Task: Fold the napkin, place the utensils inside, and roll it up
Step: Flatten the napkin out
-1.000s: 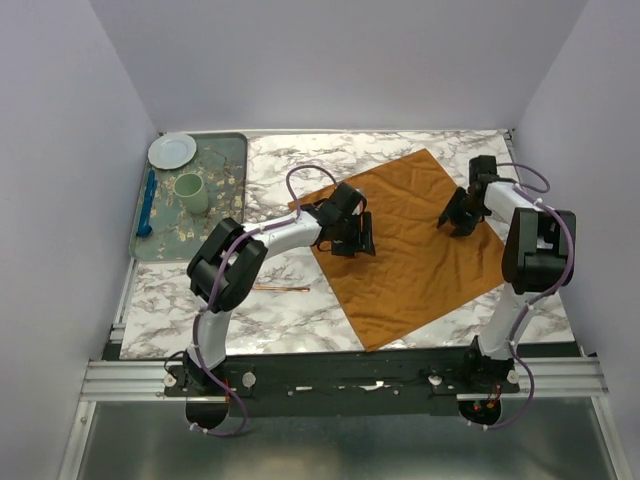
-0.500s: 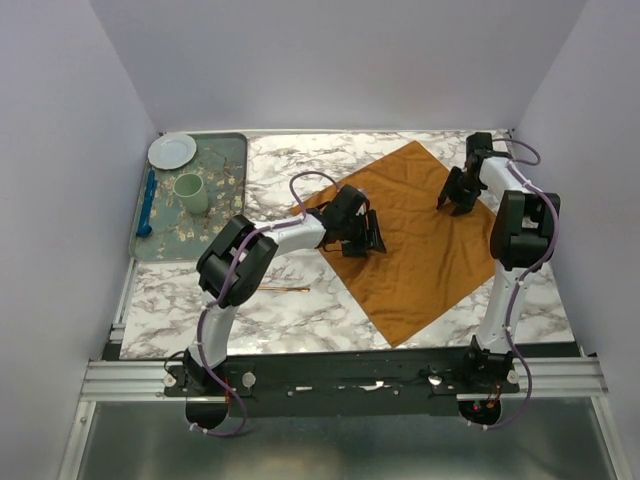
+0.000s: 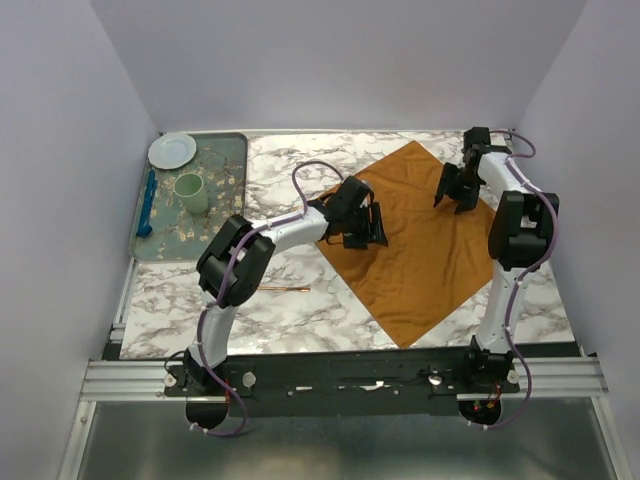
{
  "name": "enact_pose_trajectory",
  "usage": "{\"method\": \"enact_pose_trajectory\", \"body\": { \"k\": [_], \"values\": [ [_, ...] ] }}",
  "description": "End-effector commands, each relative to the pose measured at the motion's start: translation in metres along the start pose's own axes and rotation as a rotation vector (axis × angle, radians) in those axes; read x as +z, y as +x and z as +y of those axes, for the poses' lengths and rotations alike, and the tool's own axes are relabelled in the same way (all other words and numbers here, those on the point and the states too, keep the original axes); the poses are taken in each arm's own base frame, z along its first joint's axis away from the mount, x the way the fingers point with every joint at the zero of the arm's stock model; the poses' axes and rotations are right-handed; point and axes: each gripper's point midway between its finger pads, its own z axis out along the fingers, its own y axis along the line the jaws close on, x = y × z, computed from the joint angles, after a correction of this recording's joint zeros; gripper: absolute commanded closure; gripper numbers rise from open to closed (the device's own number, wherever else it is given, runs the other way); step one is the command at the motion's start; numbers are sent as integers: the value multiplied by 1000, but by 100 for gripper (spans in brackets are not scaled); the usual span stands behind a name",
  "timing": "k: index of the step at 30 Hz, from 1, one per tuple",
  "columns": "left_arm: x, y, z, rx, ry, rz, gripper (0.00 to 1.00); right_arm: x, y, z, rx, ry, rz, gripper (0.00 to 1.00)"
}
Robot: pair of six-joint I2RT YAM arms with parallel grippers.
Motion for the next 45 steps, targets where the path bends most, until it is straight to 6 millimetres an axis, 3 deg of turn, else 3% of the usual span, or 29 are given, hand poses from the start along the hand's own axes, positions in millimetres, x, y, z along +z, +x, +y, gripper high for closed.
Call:
{"method": "enact_pose_trajectory", "body": {
  "k": [1, 3, 9, 10, 14, 18, 24, 34, 45],
  "values": [
    [-32, -54, 17, -13, -36, -110, 30, -48, 7, 18, -77, 6, -73, 28],
    [-32, -60, 25, -37, -29, -97, 30, -56, 21, 20, -82, -16, -72, 28],
    [-34, -94, 56, -103, -34, -130, 30, -65, 66, 54, -159, -89, -59, 28],
    [-34, -95, 61, -100, -46, -129, 30, -66, 78, 62, -191, -108, -46, 28],
    [-31, -103, 82, -134, -83, -143, 30, -61, 97, 72, -221, -124, -20, 28],
    [-31, -103, 107, -182, -109, -144, 30, -45, 102, 69, -229, -105, 11, 28],
    [-36, -100, 134, -223, -137, -147, 30, -26, 94, 72, -237, -86, 36, 29],
    [-44, -89, 154, -265, -155, -145, 30, 0, 92, 82, -230, -89, 107, 29],
    [-61, -63, 164, -315, -168, -162, 30, 8, 70, 91, -287, -84, 123, 29]
  ]
}}
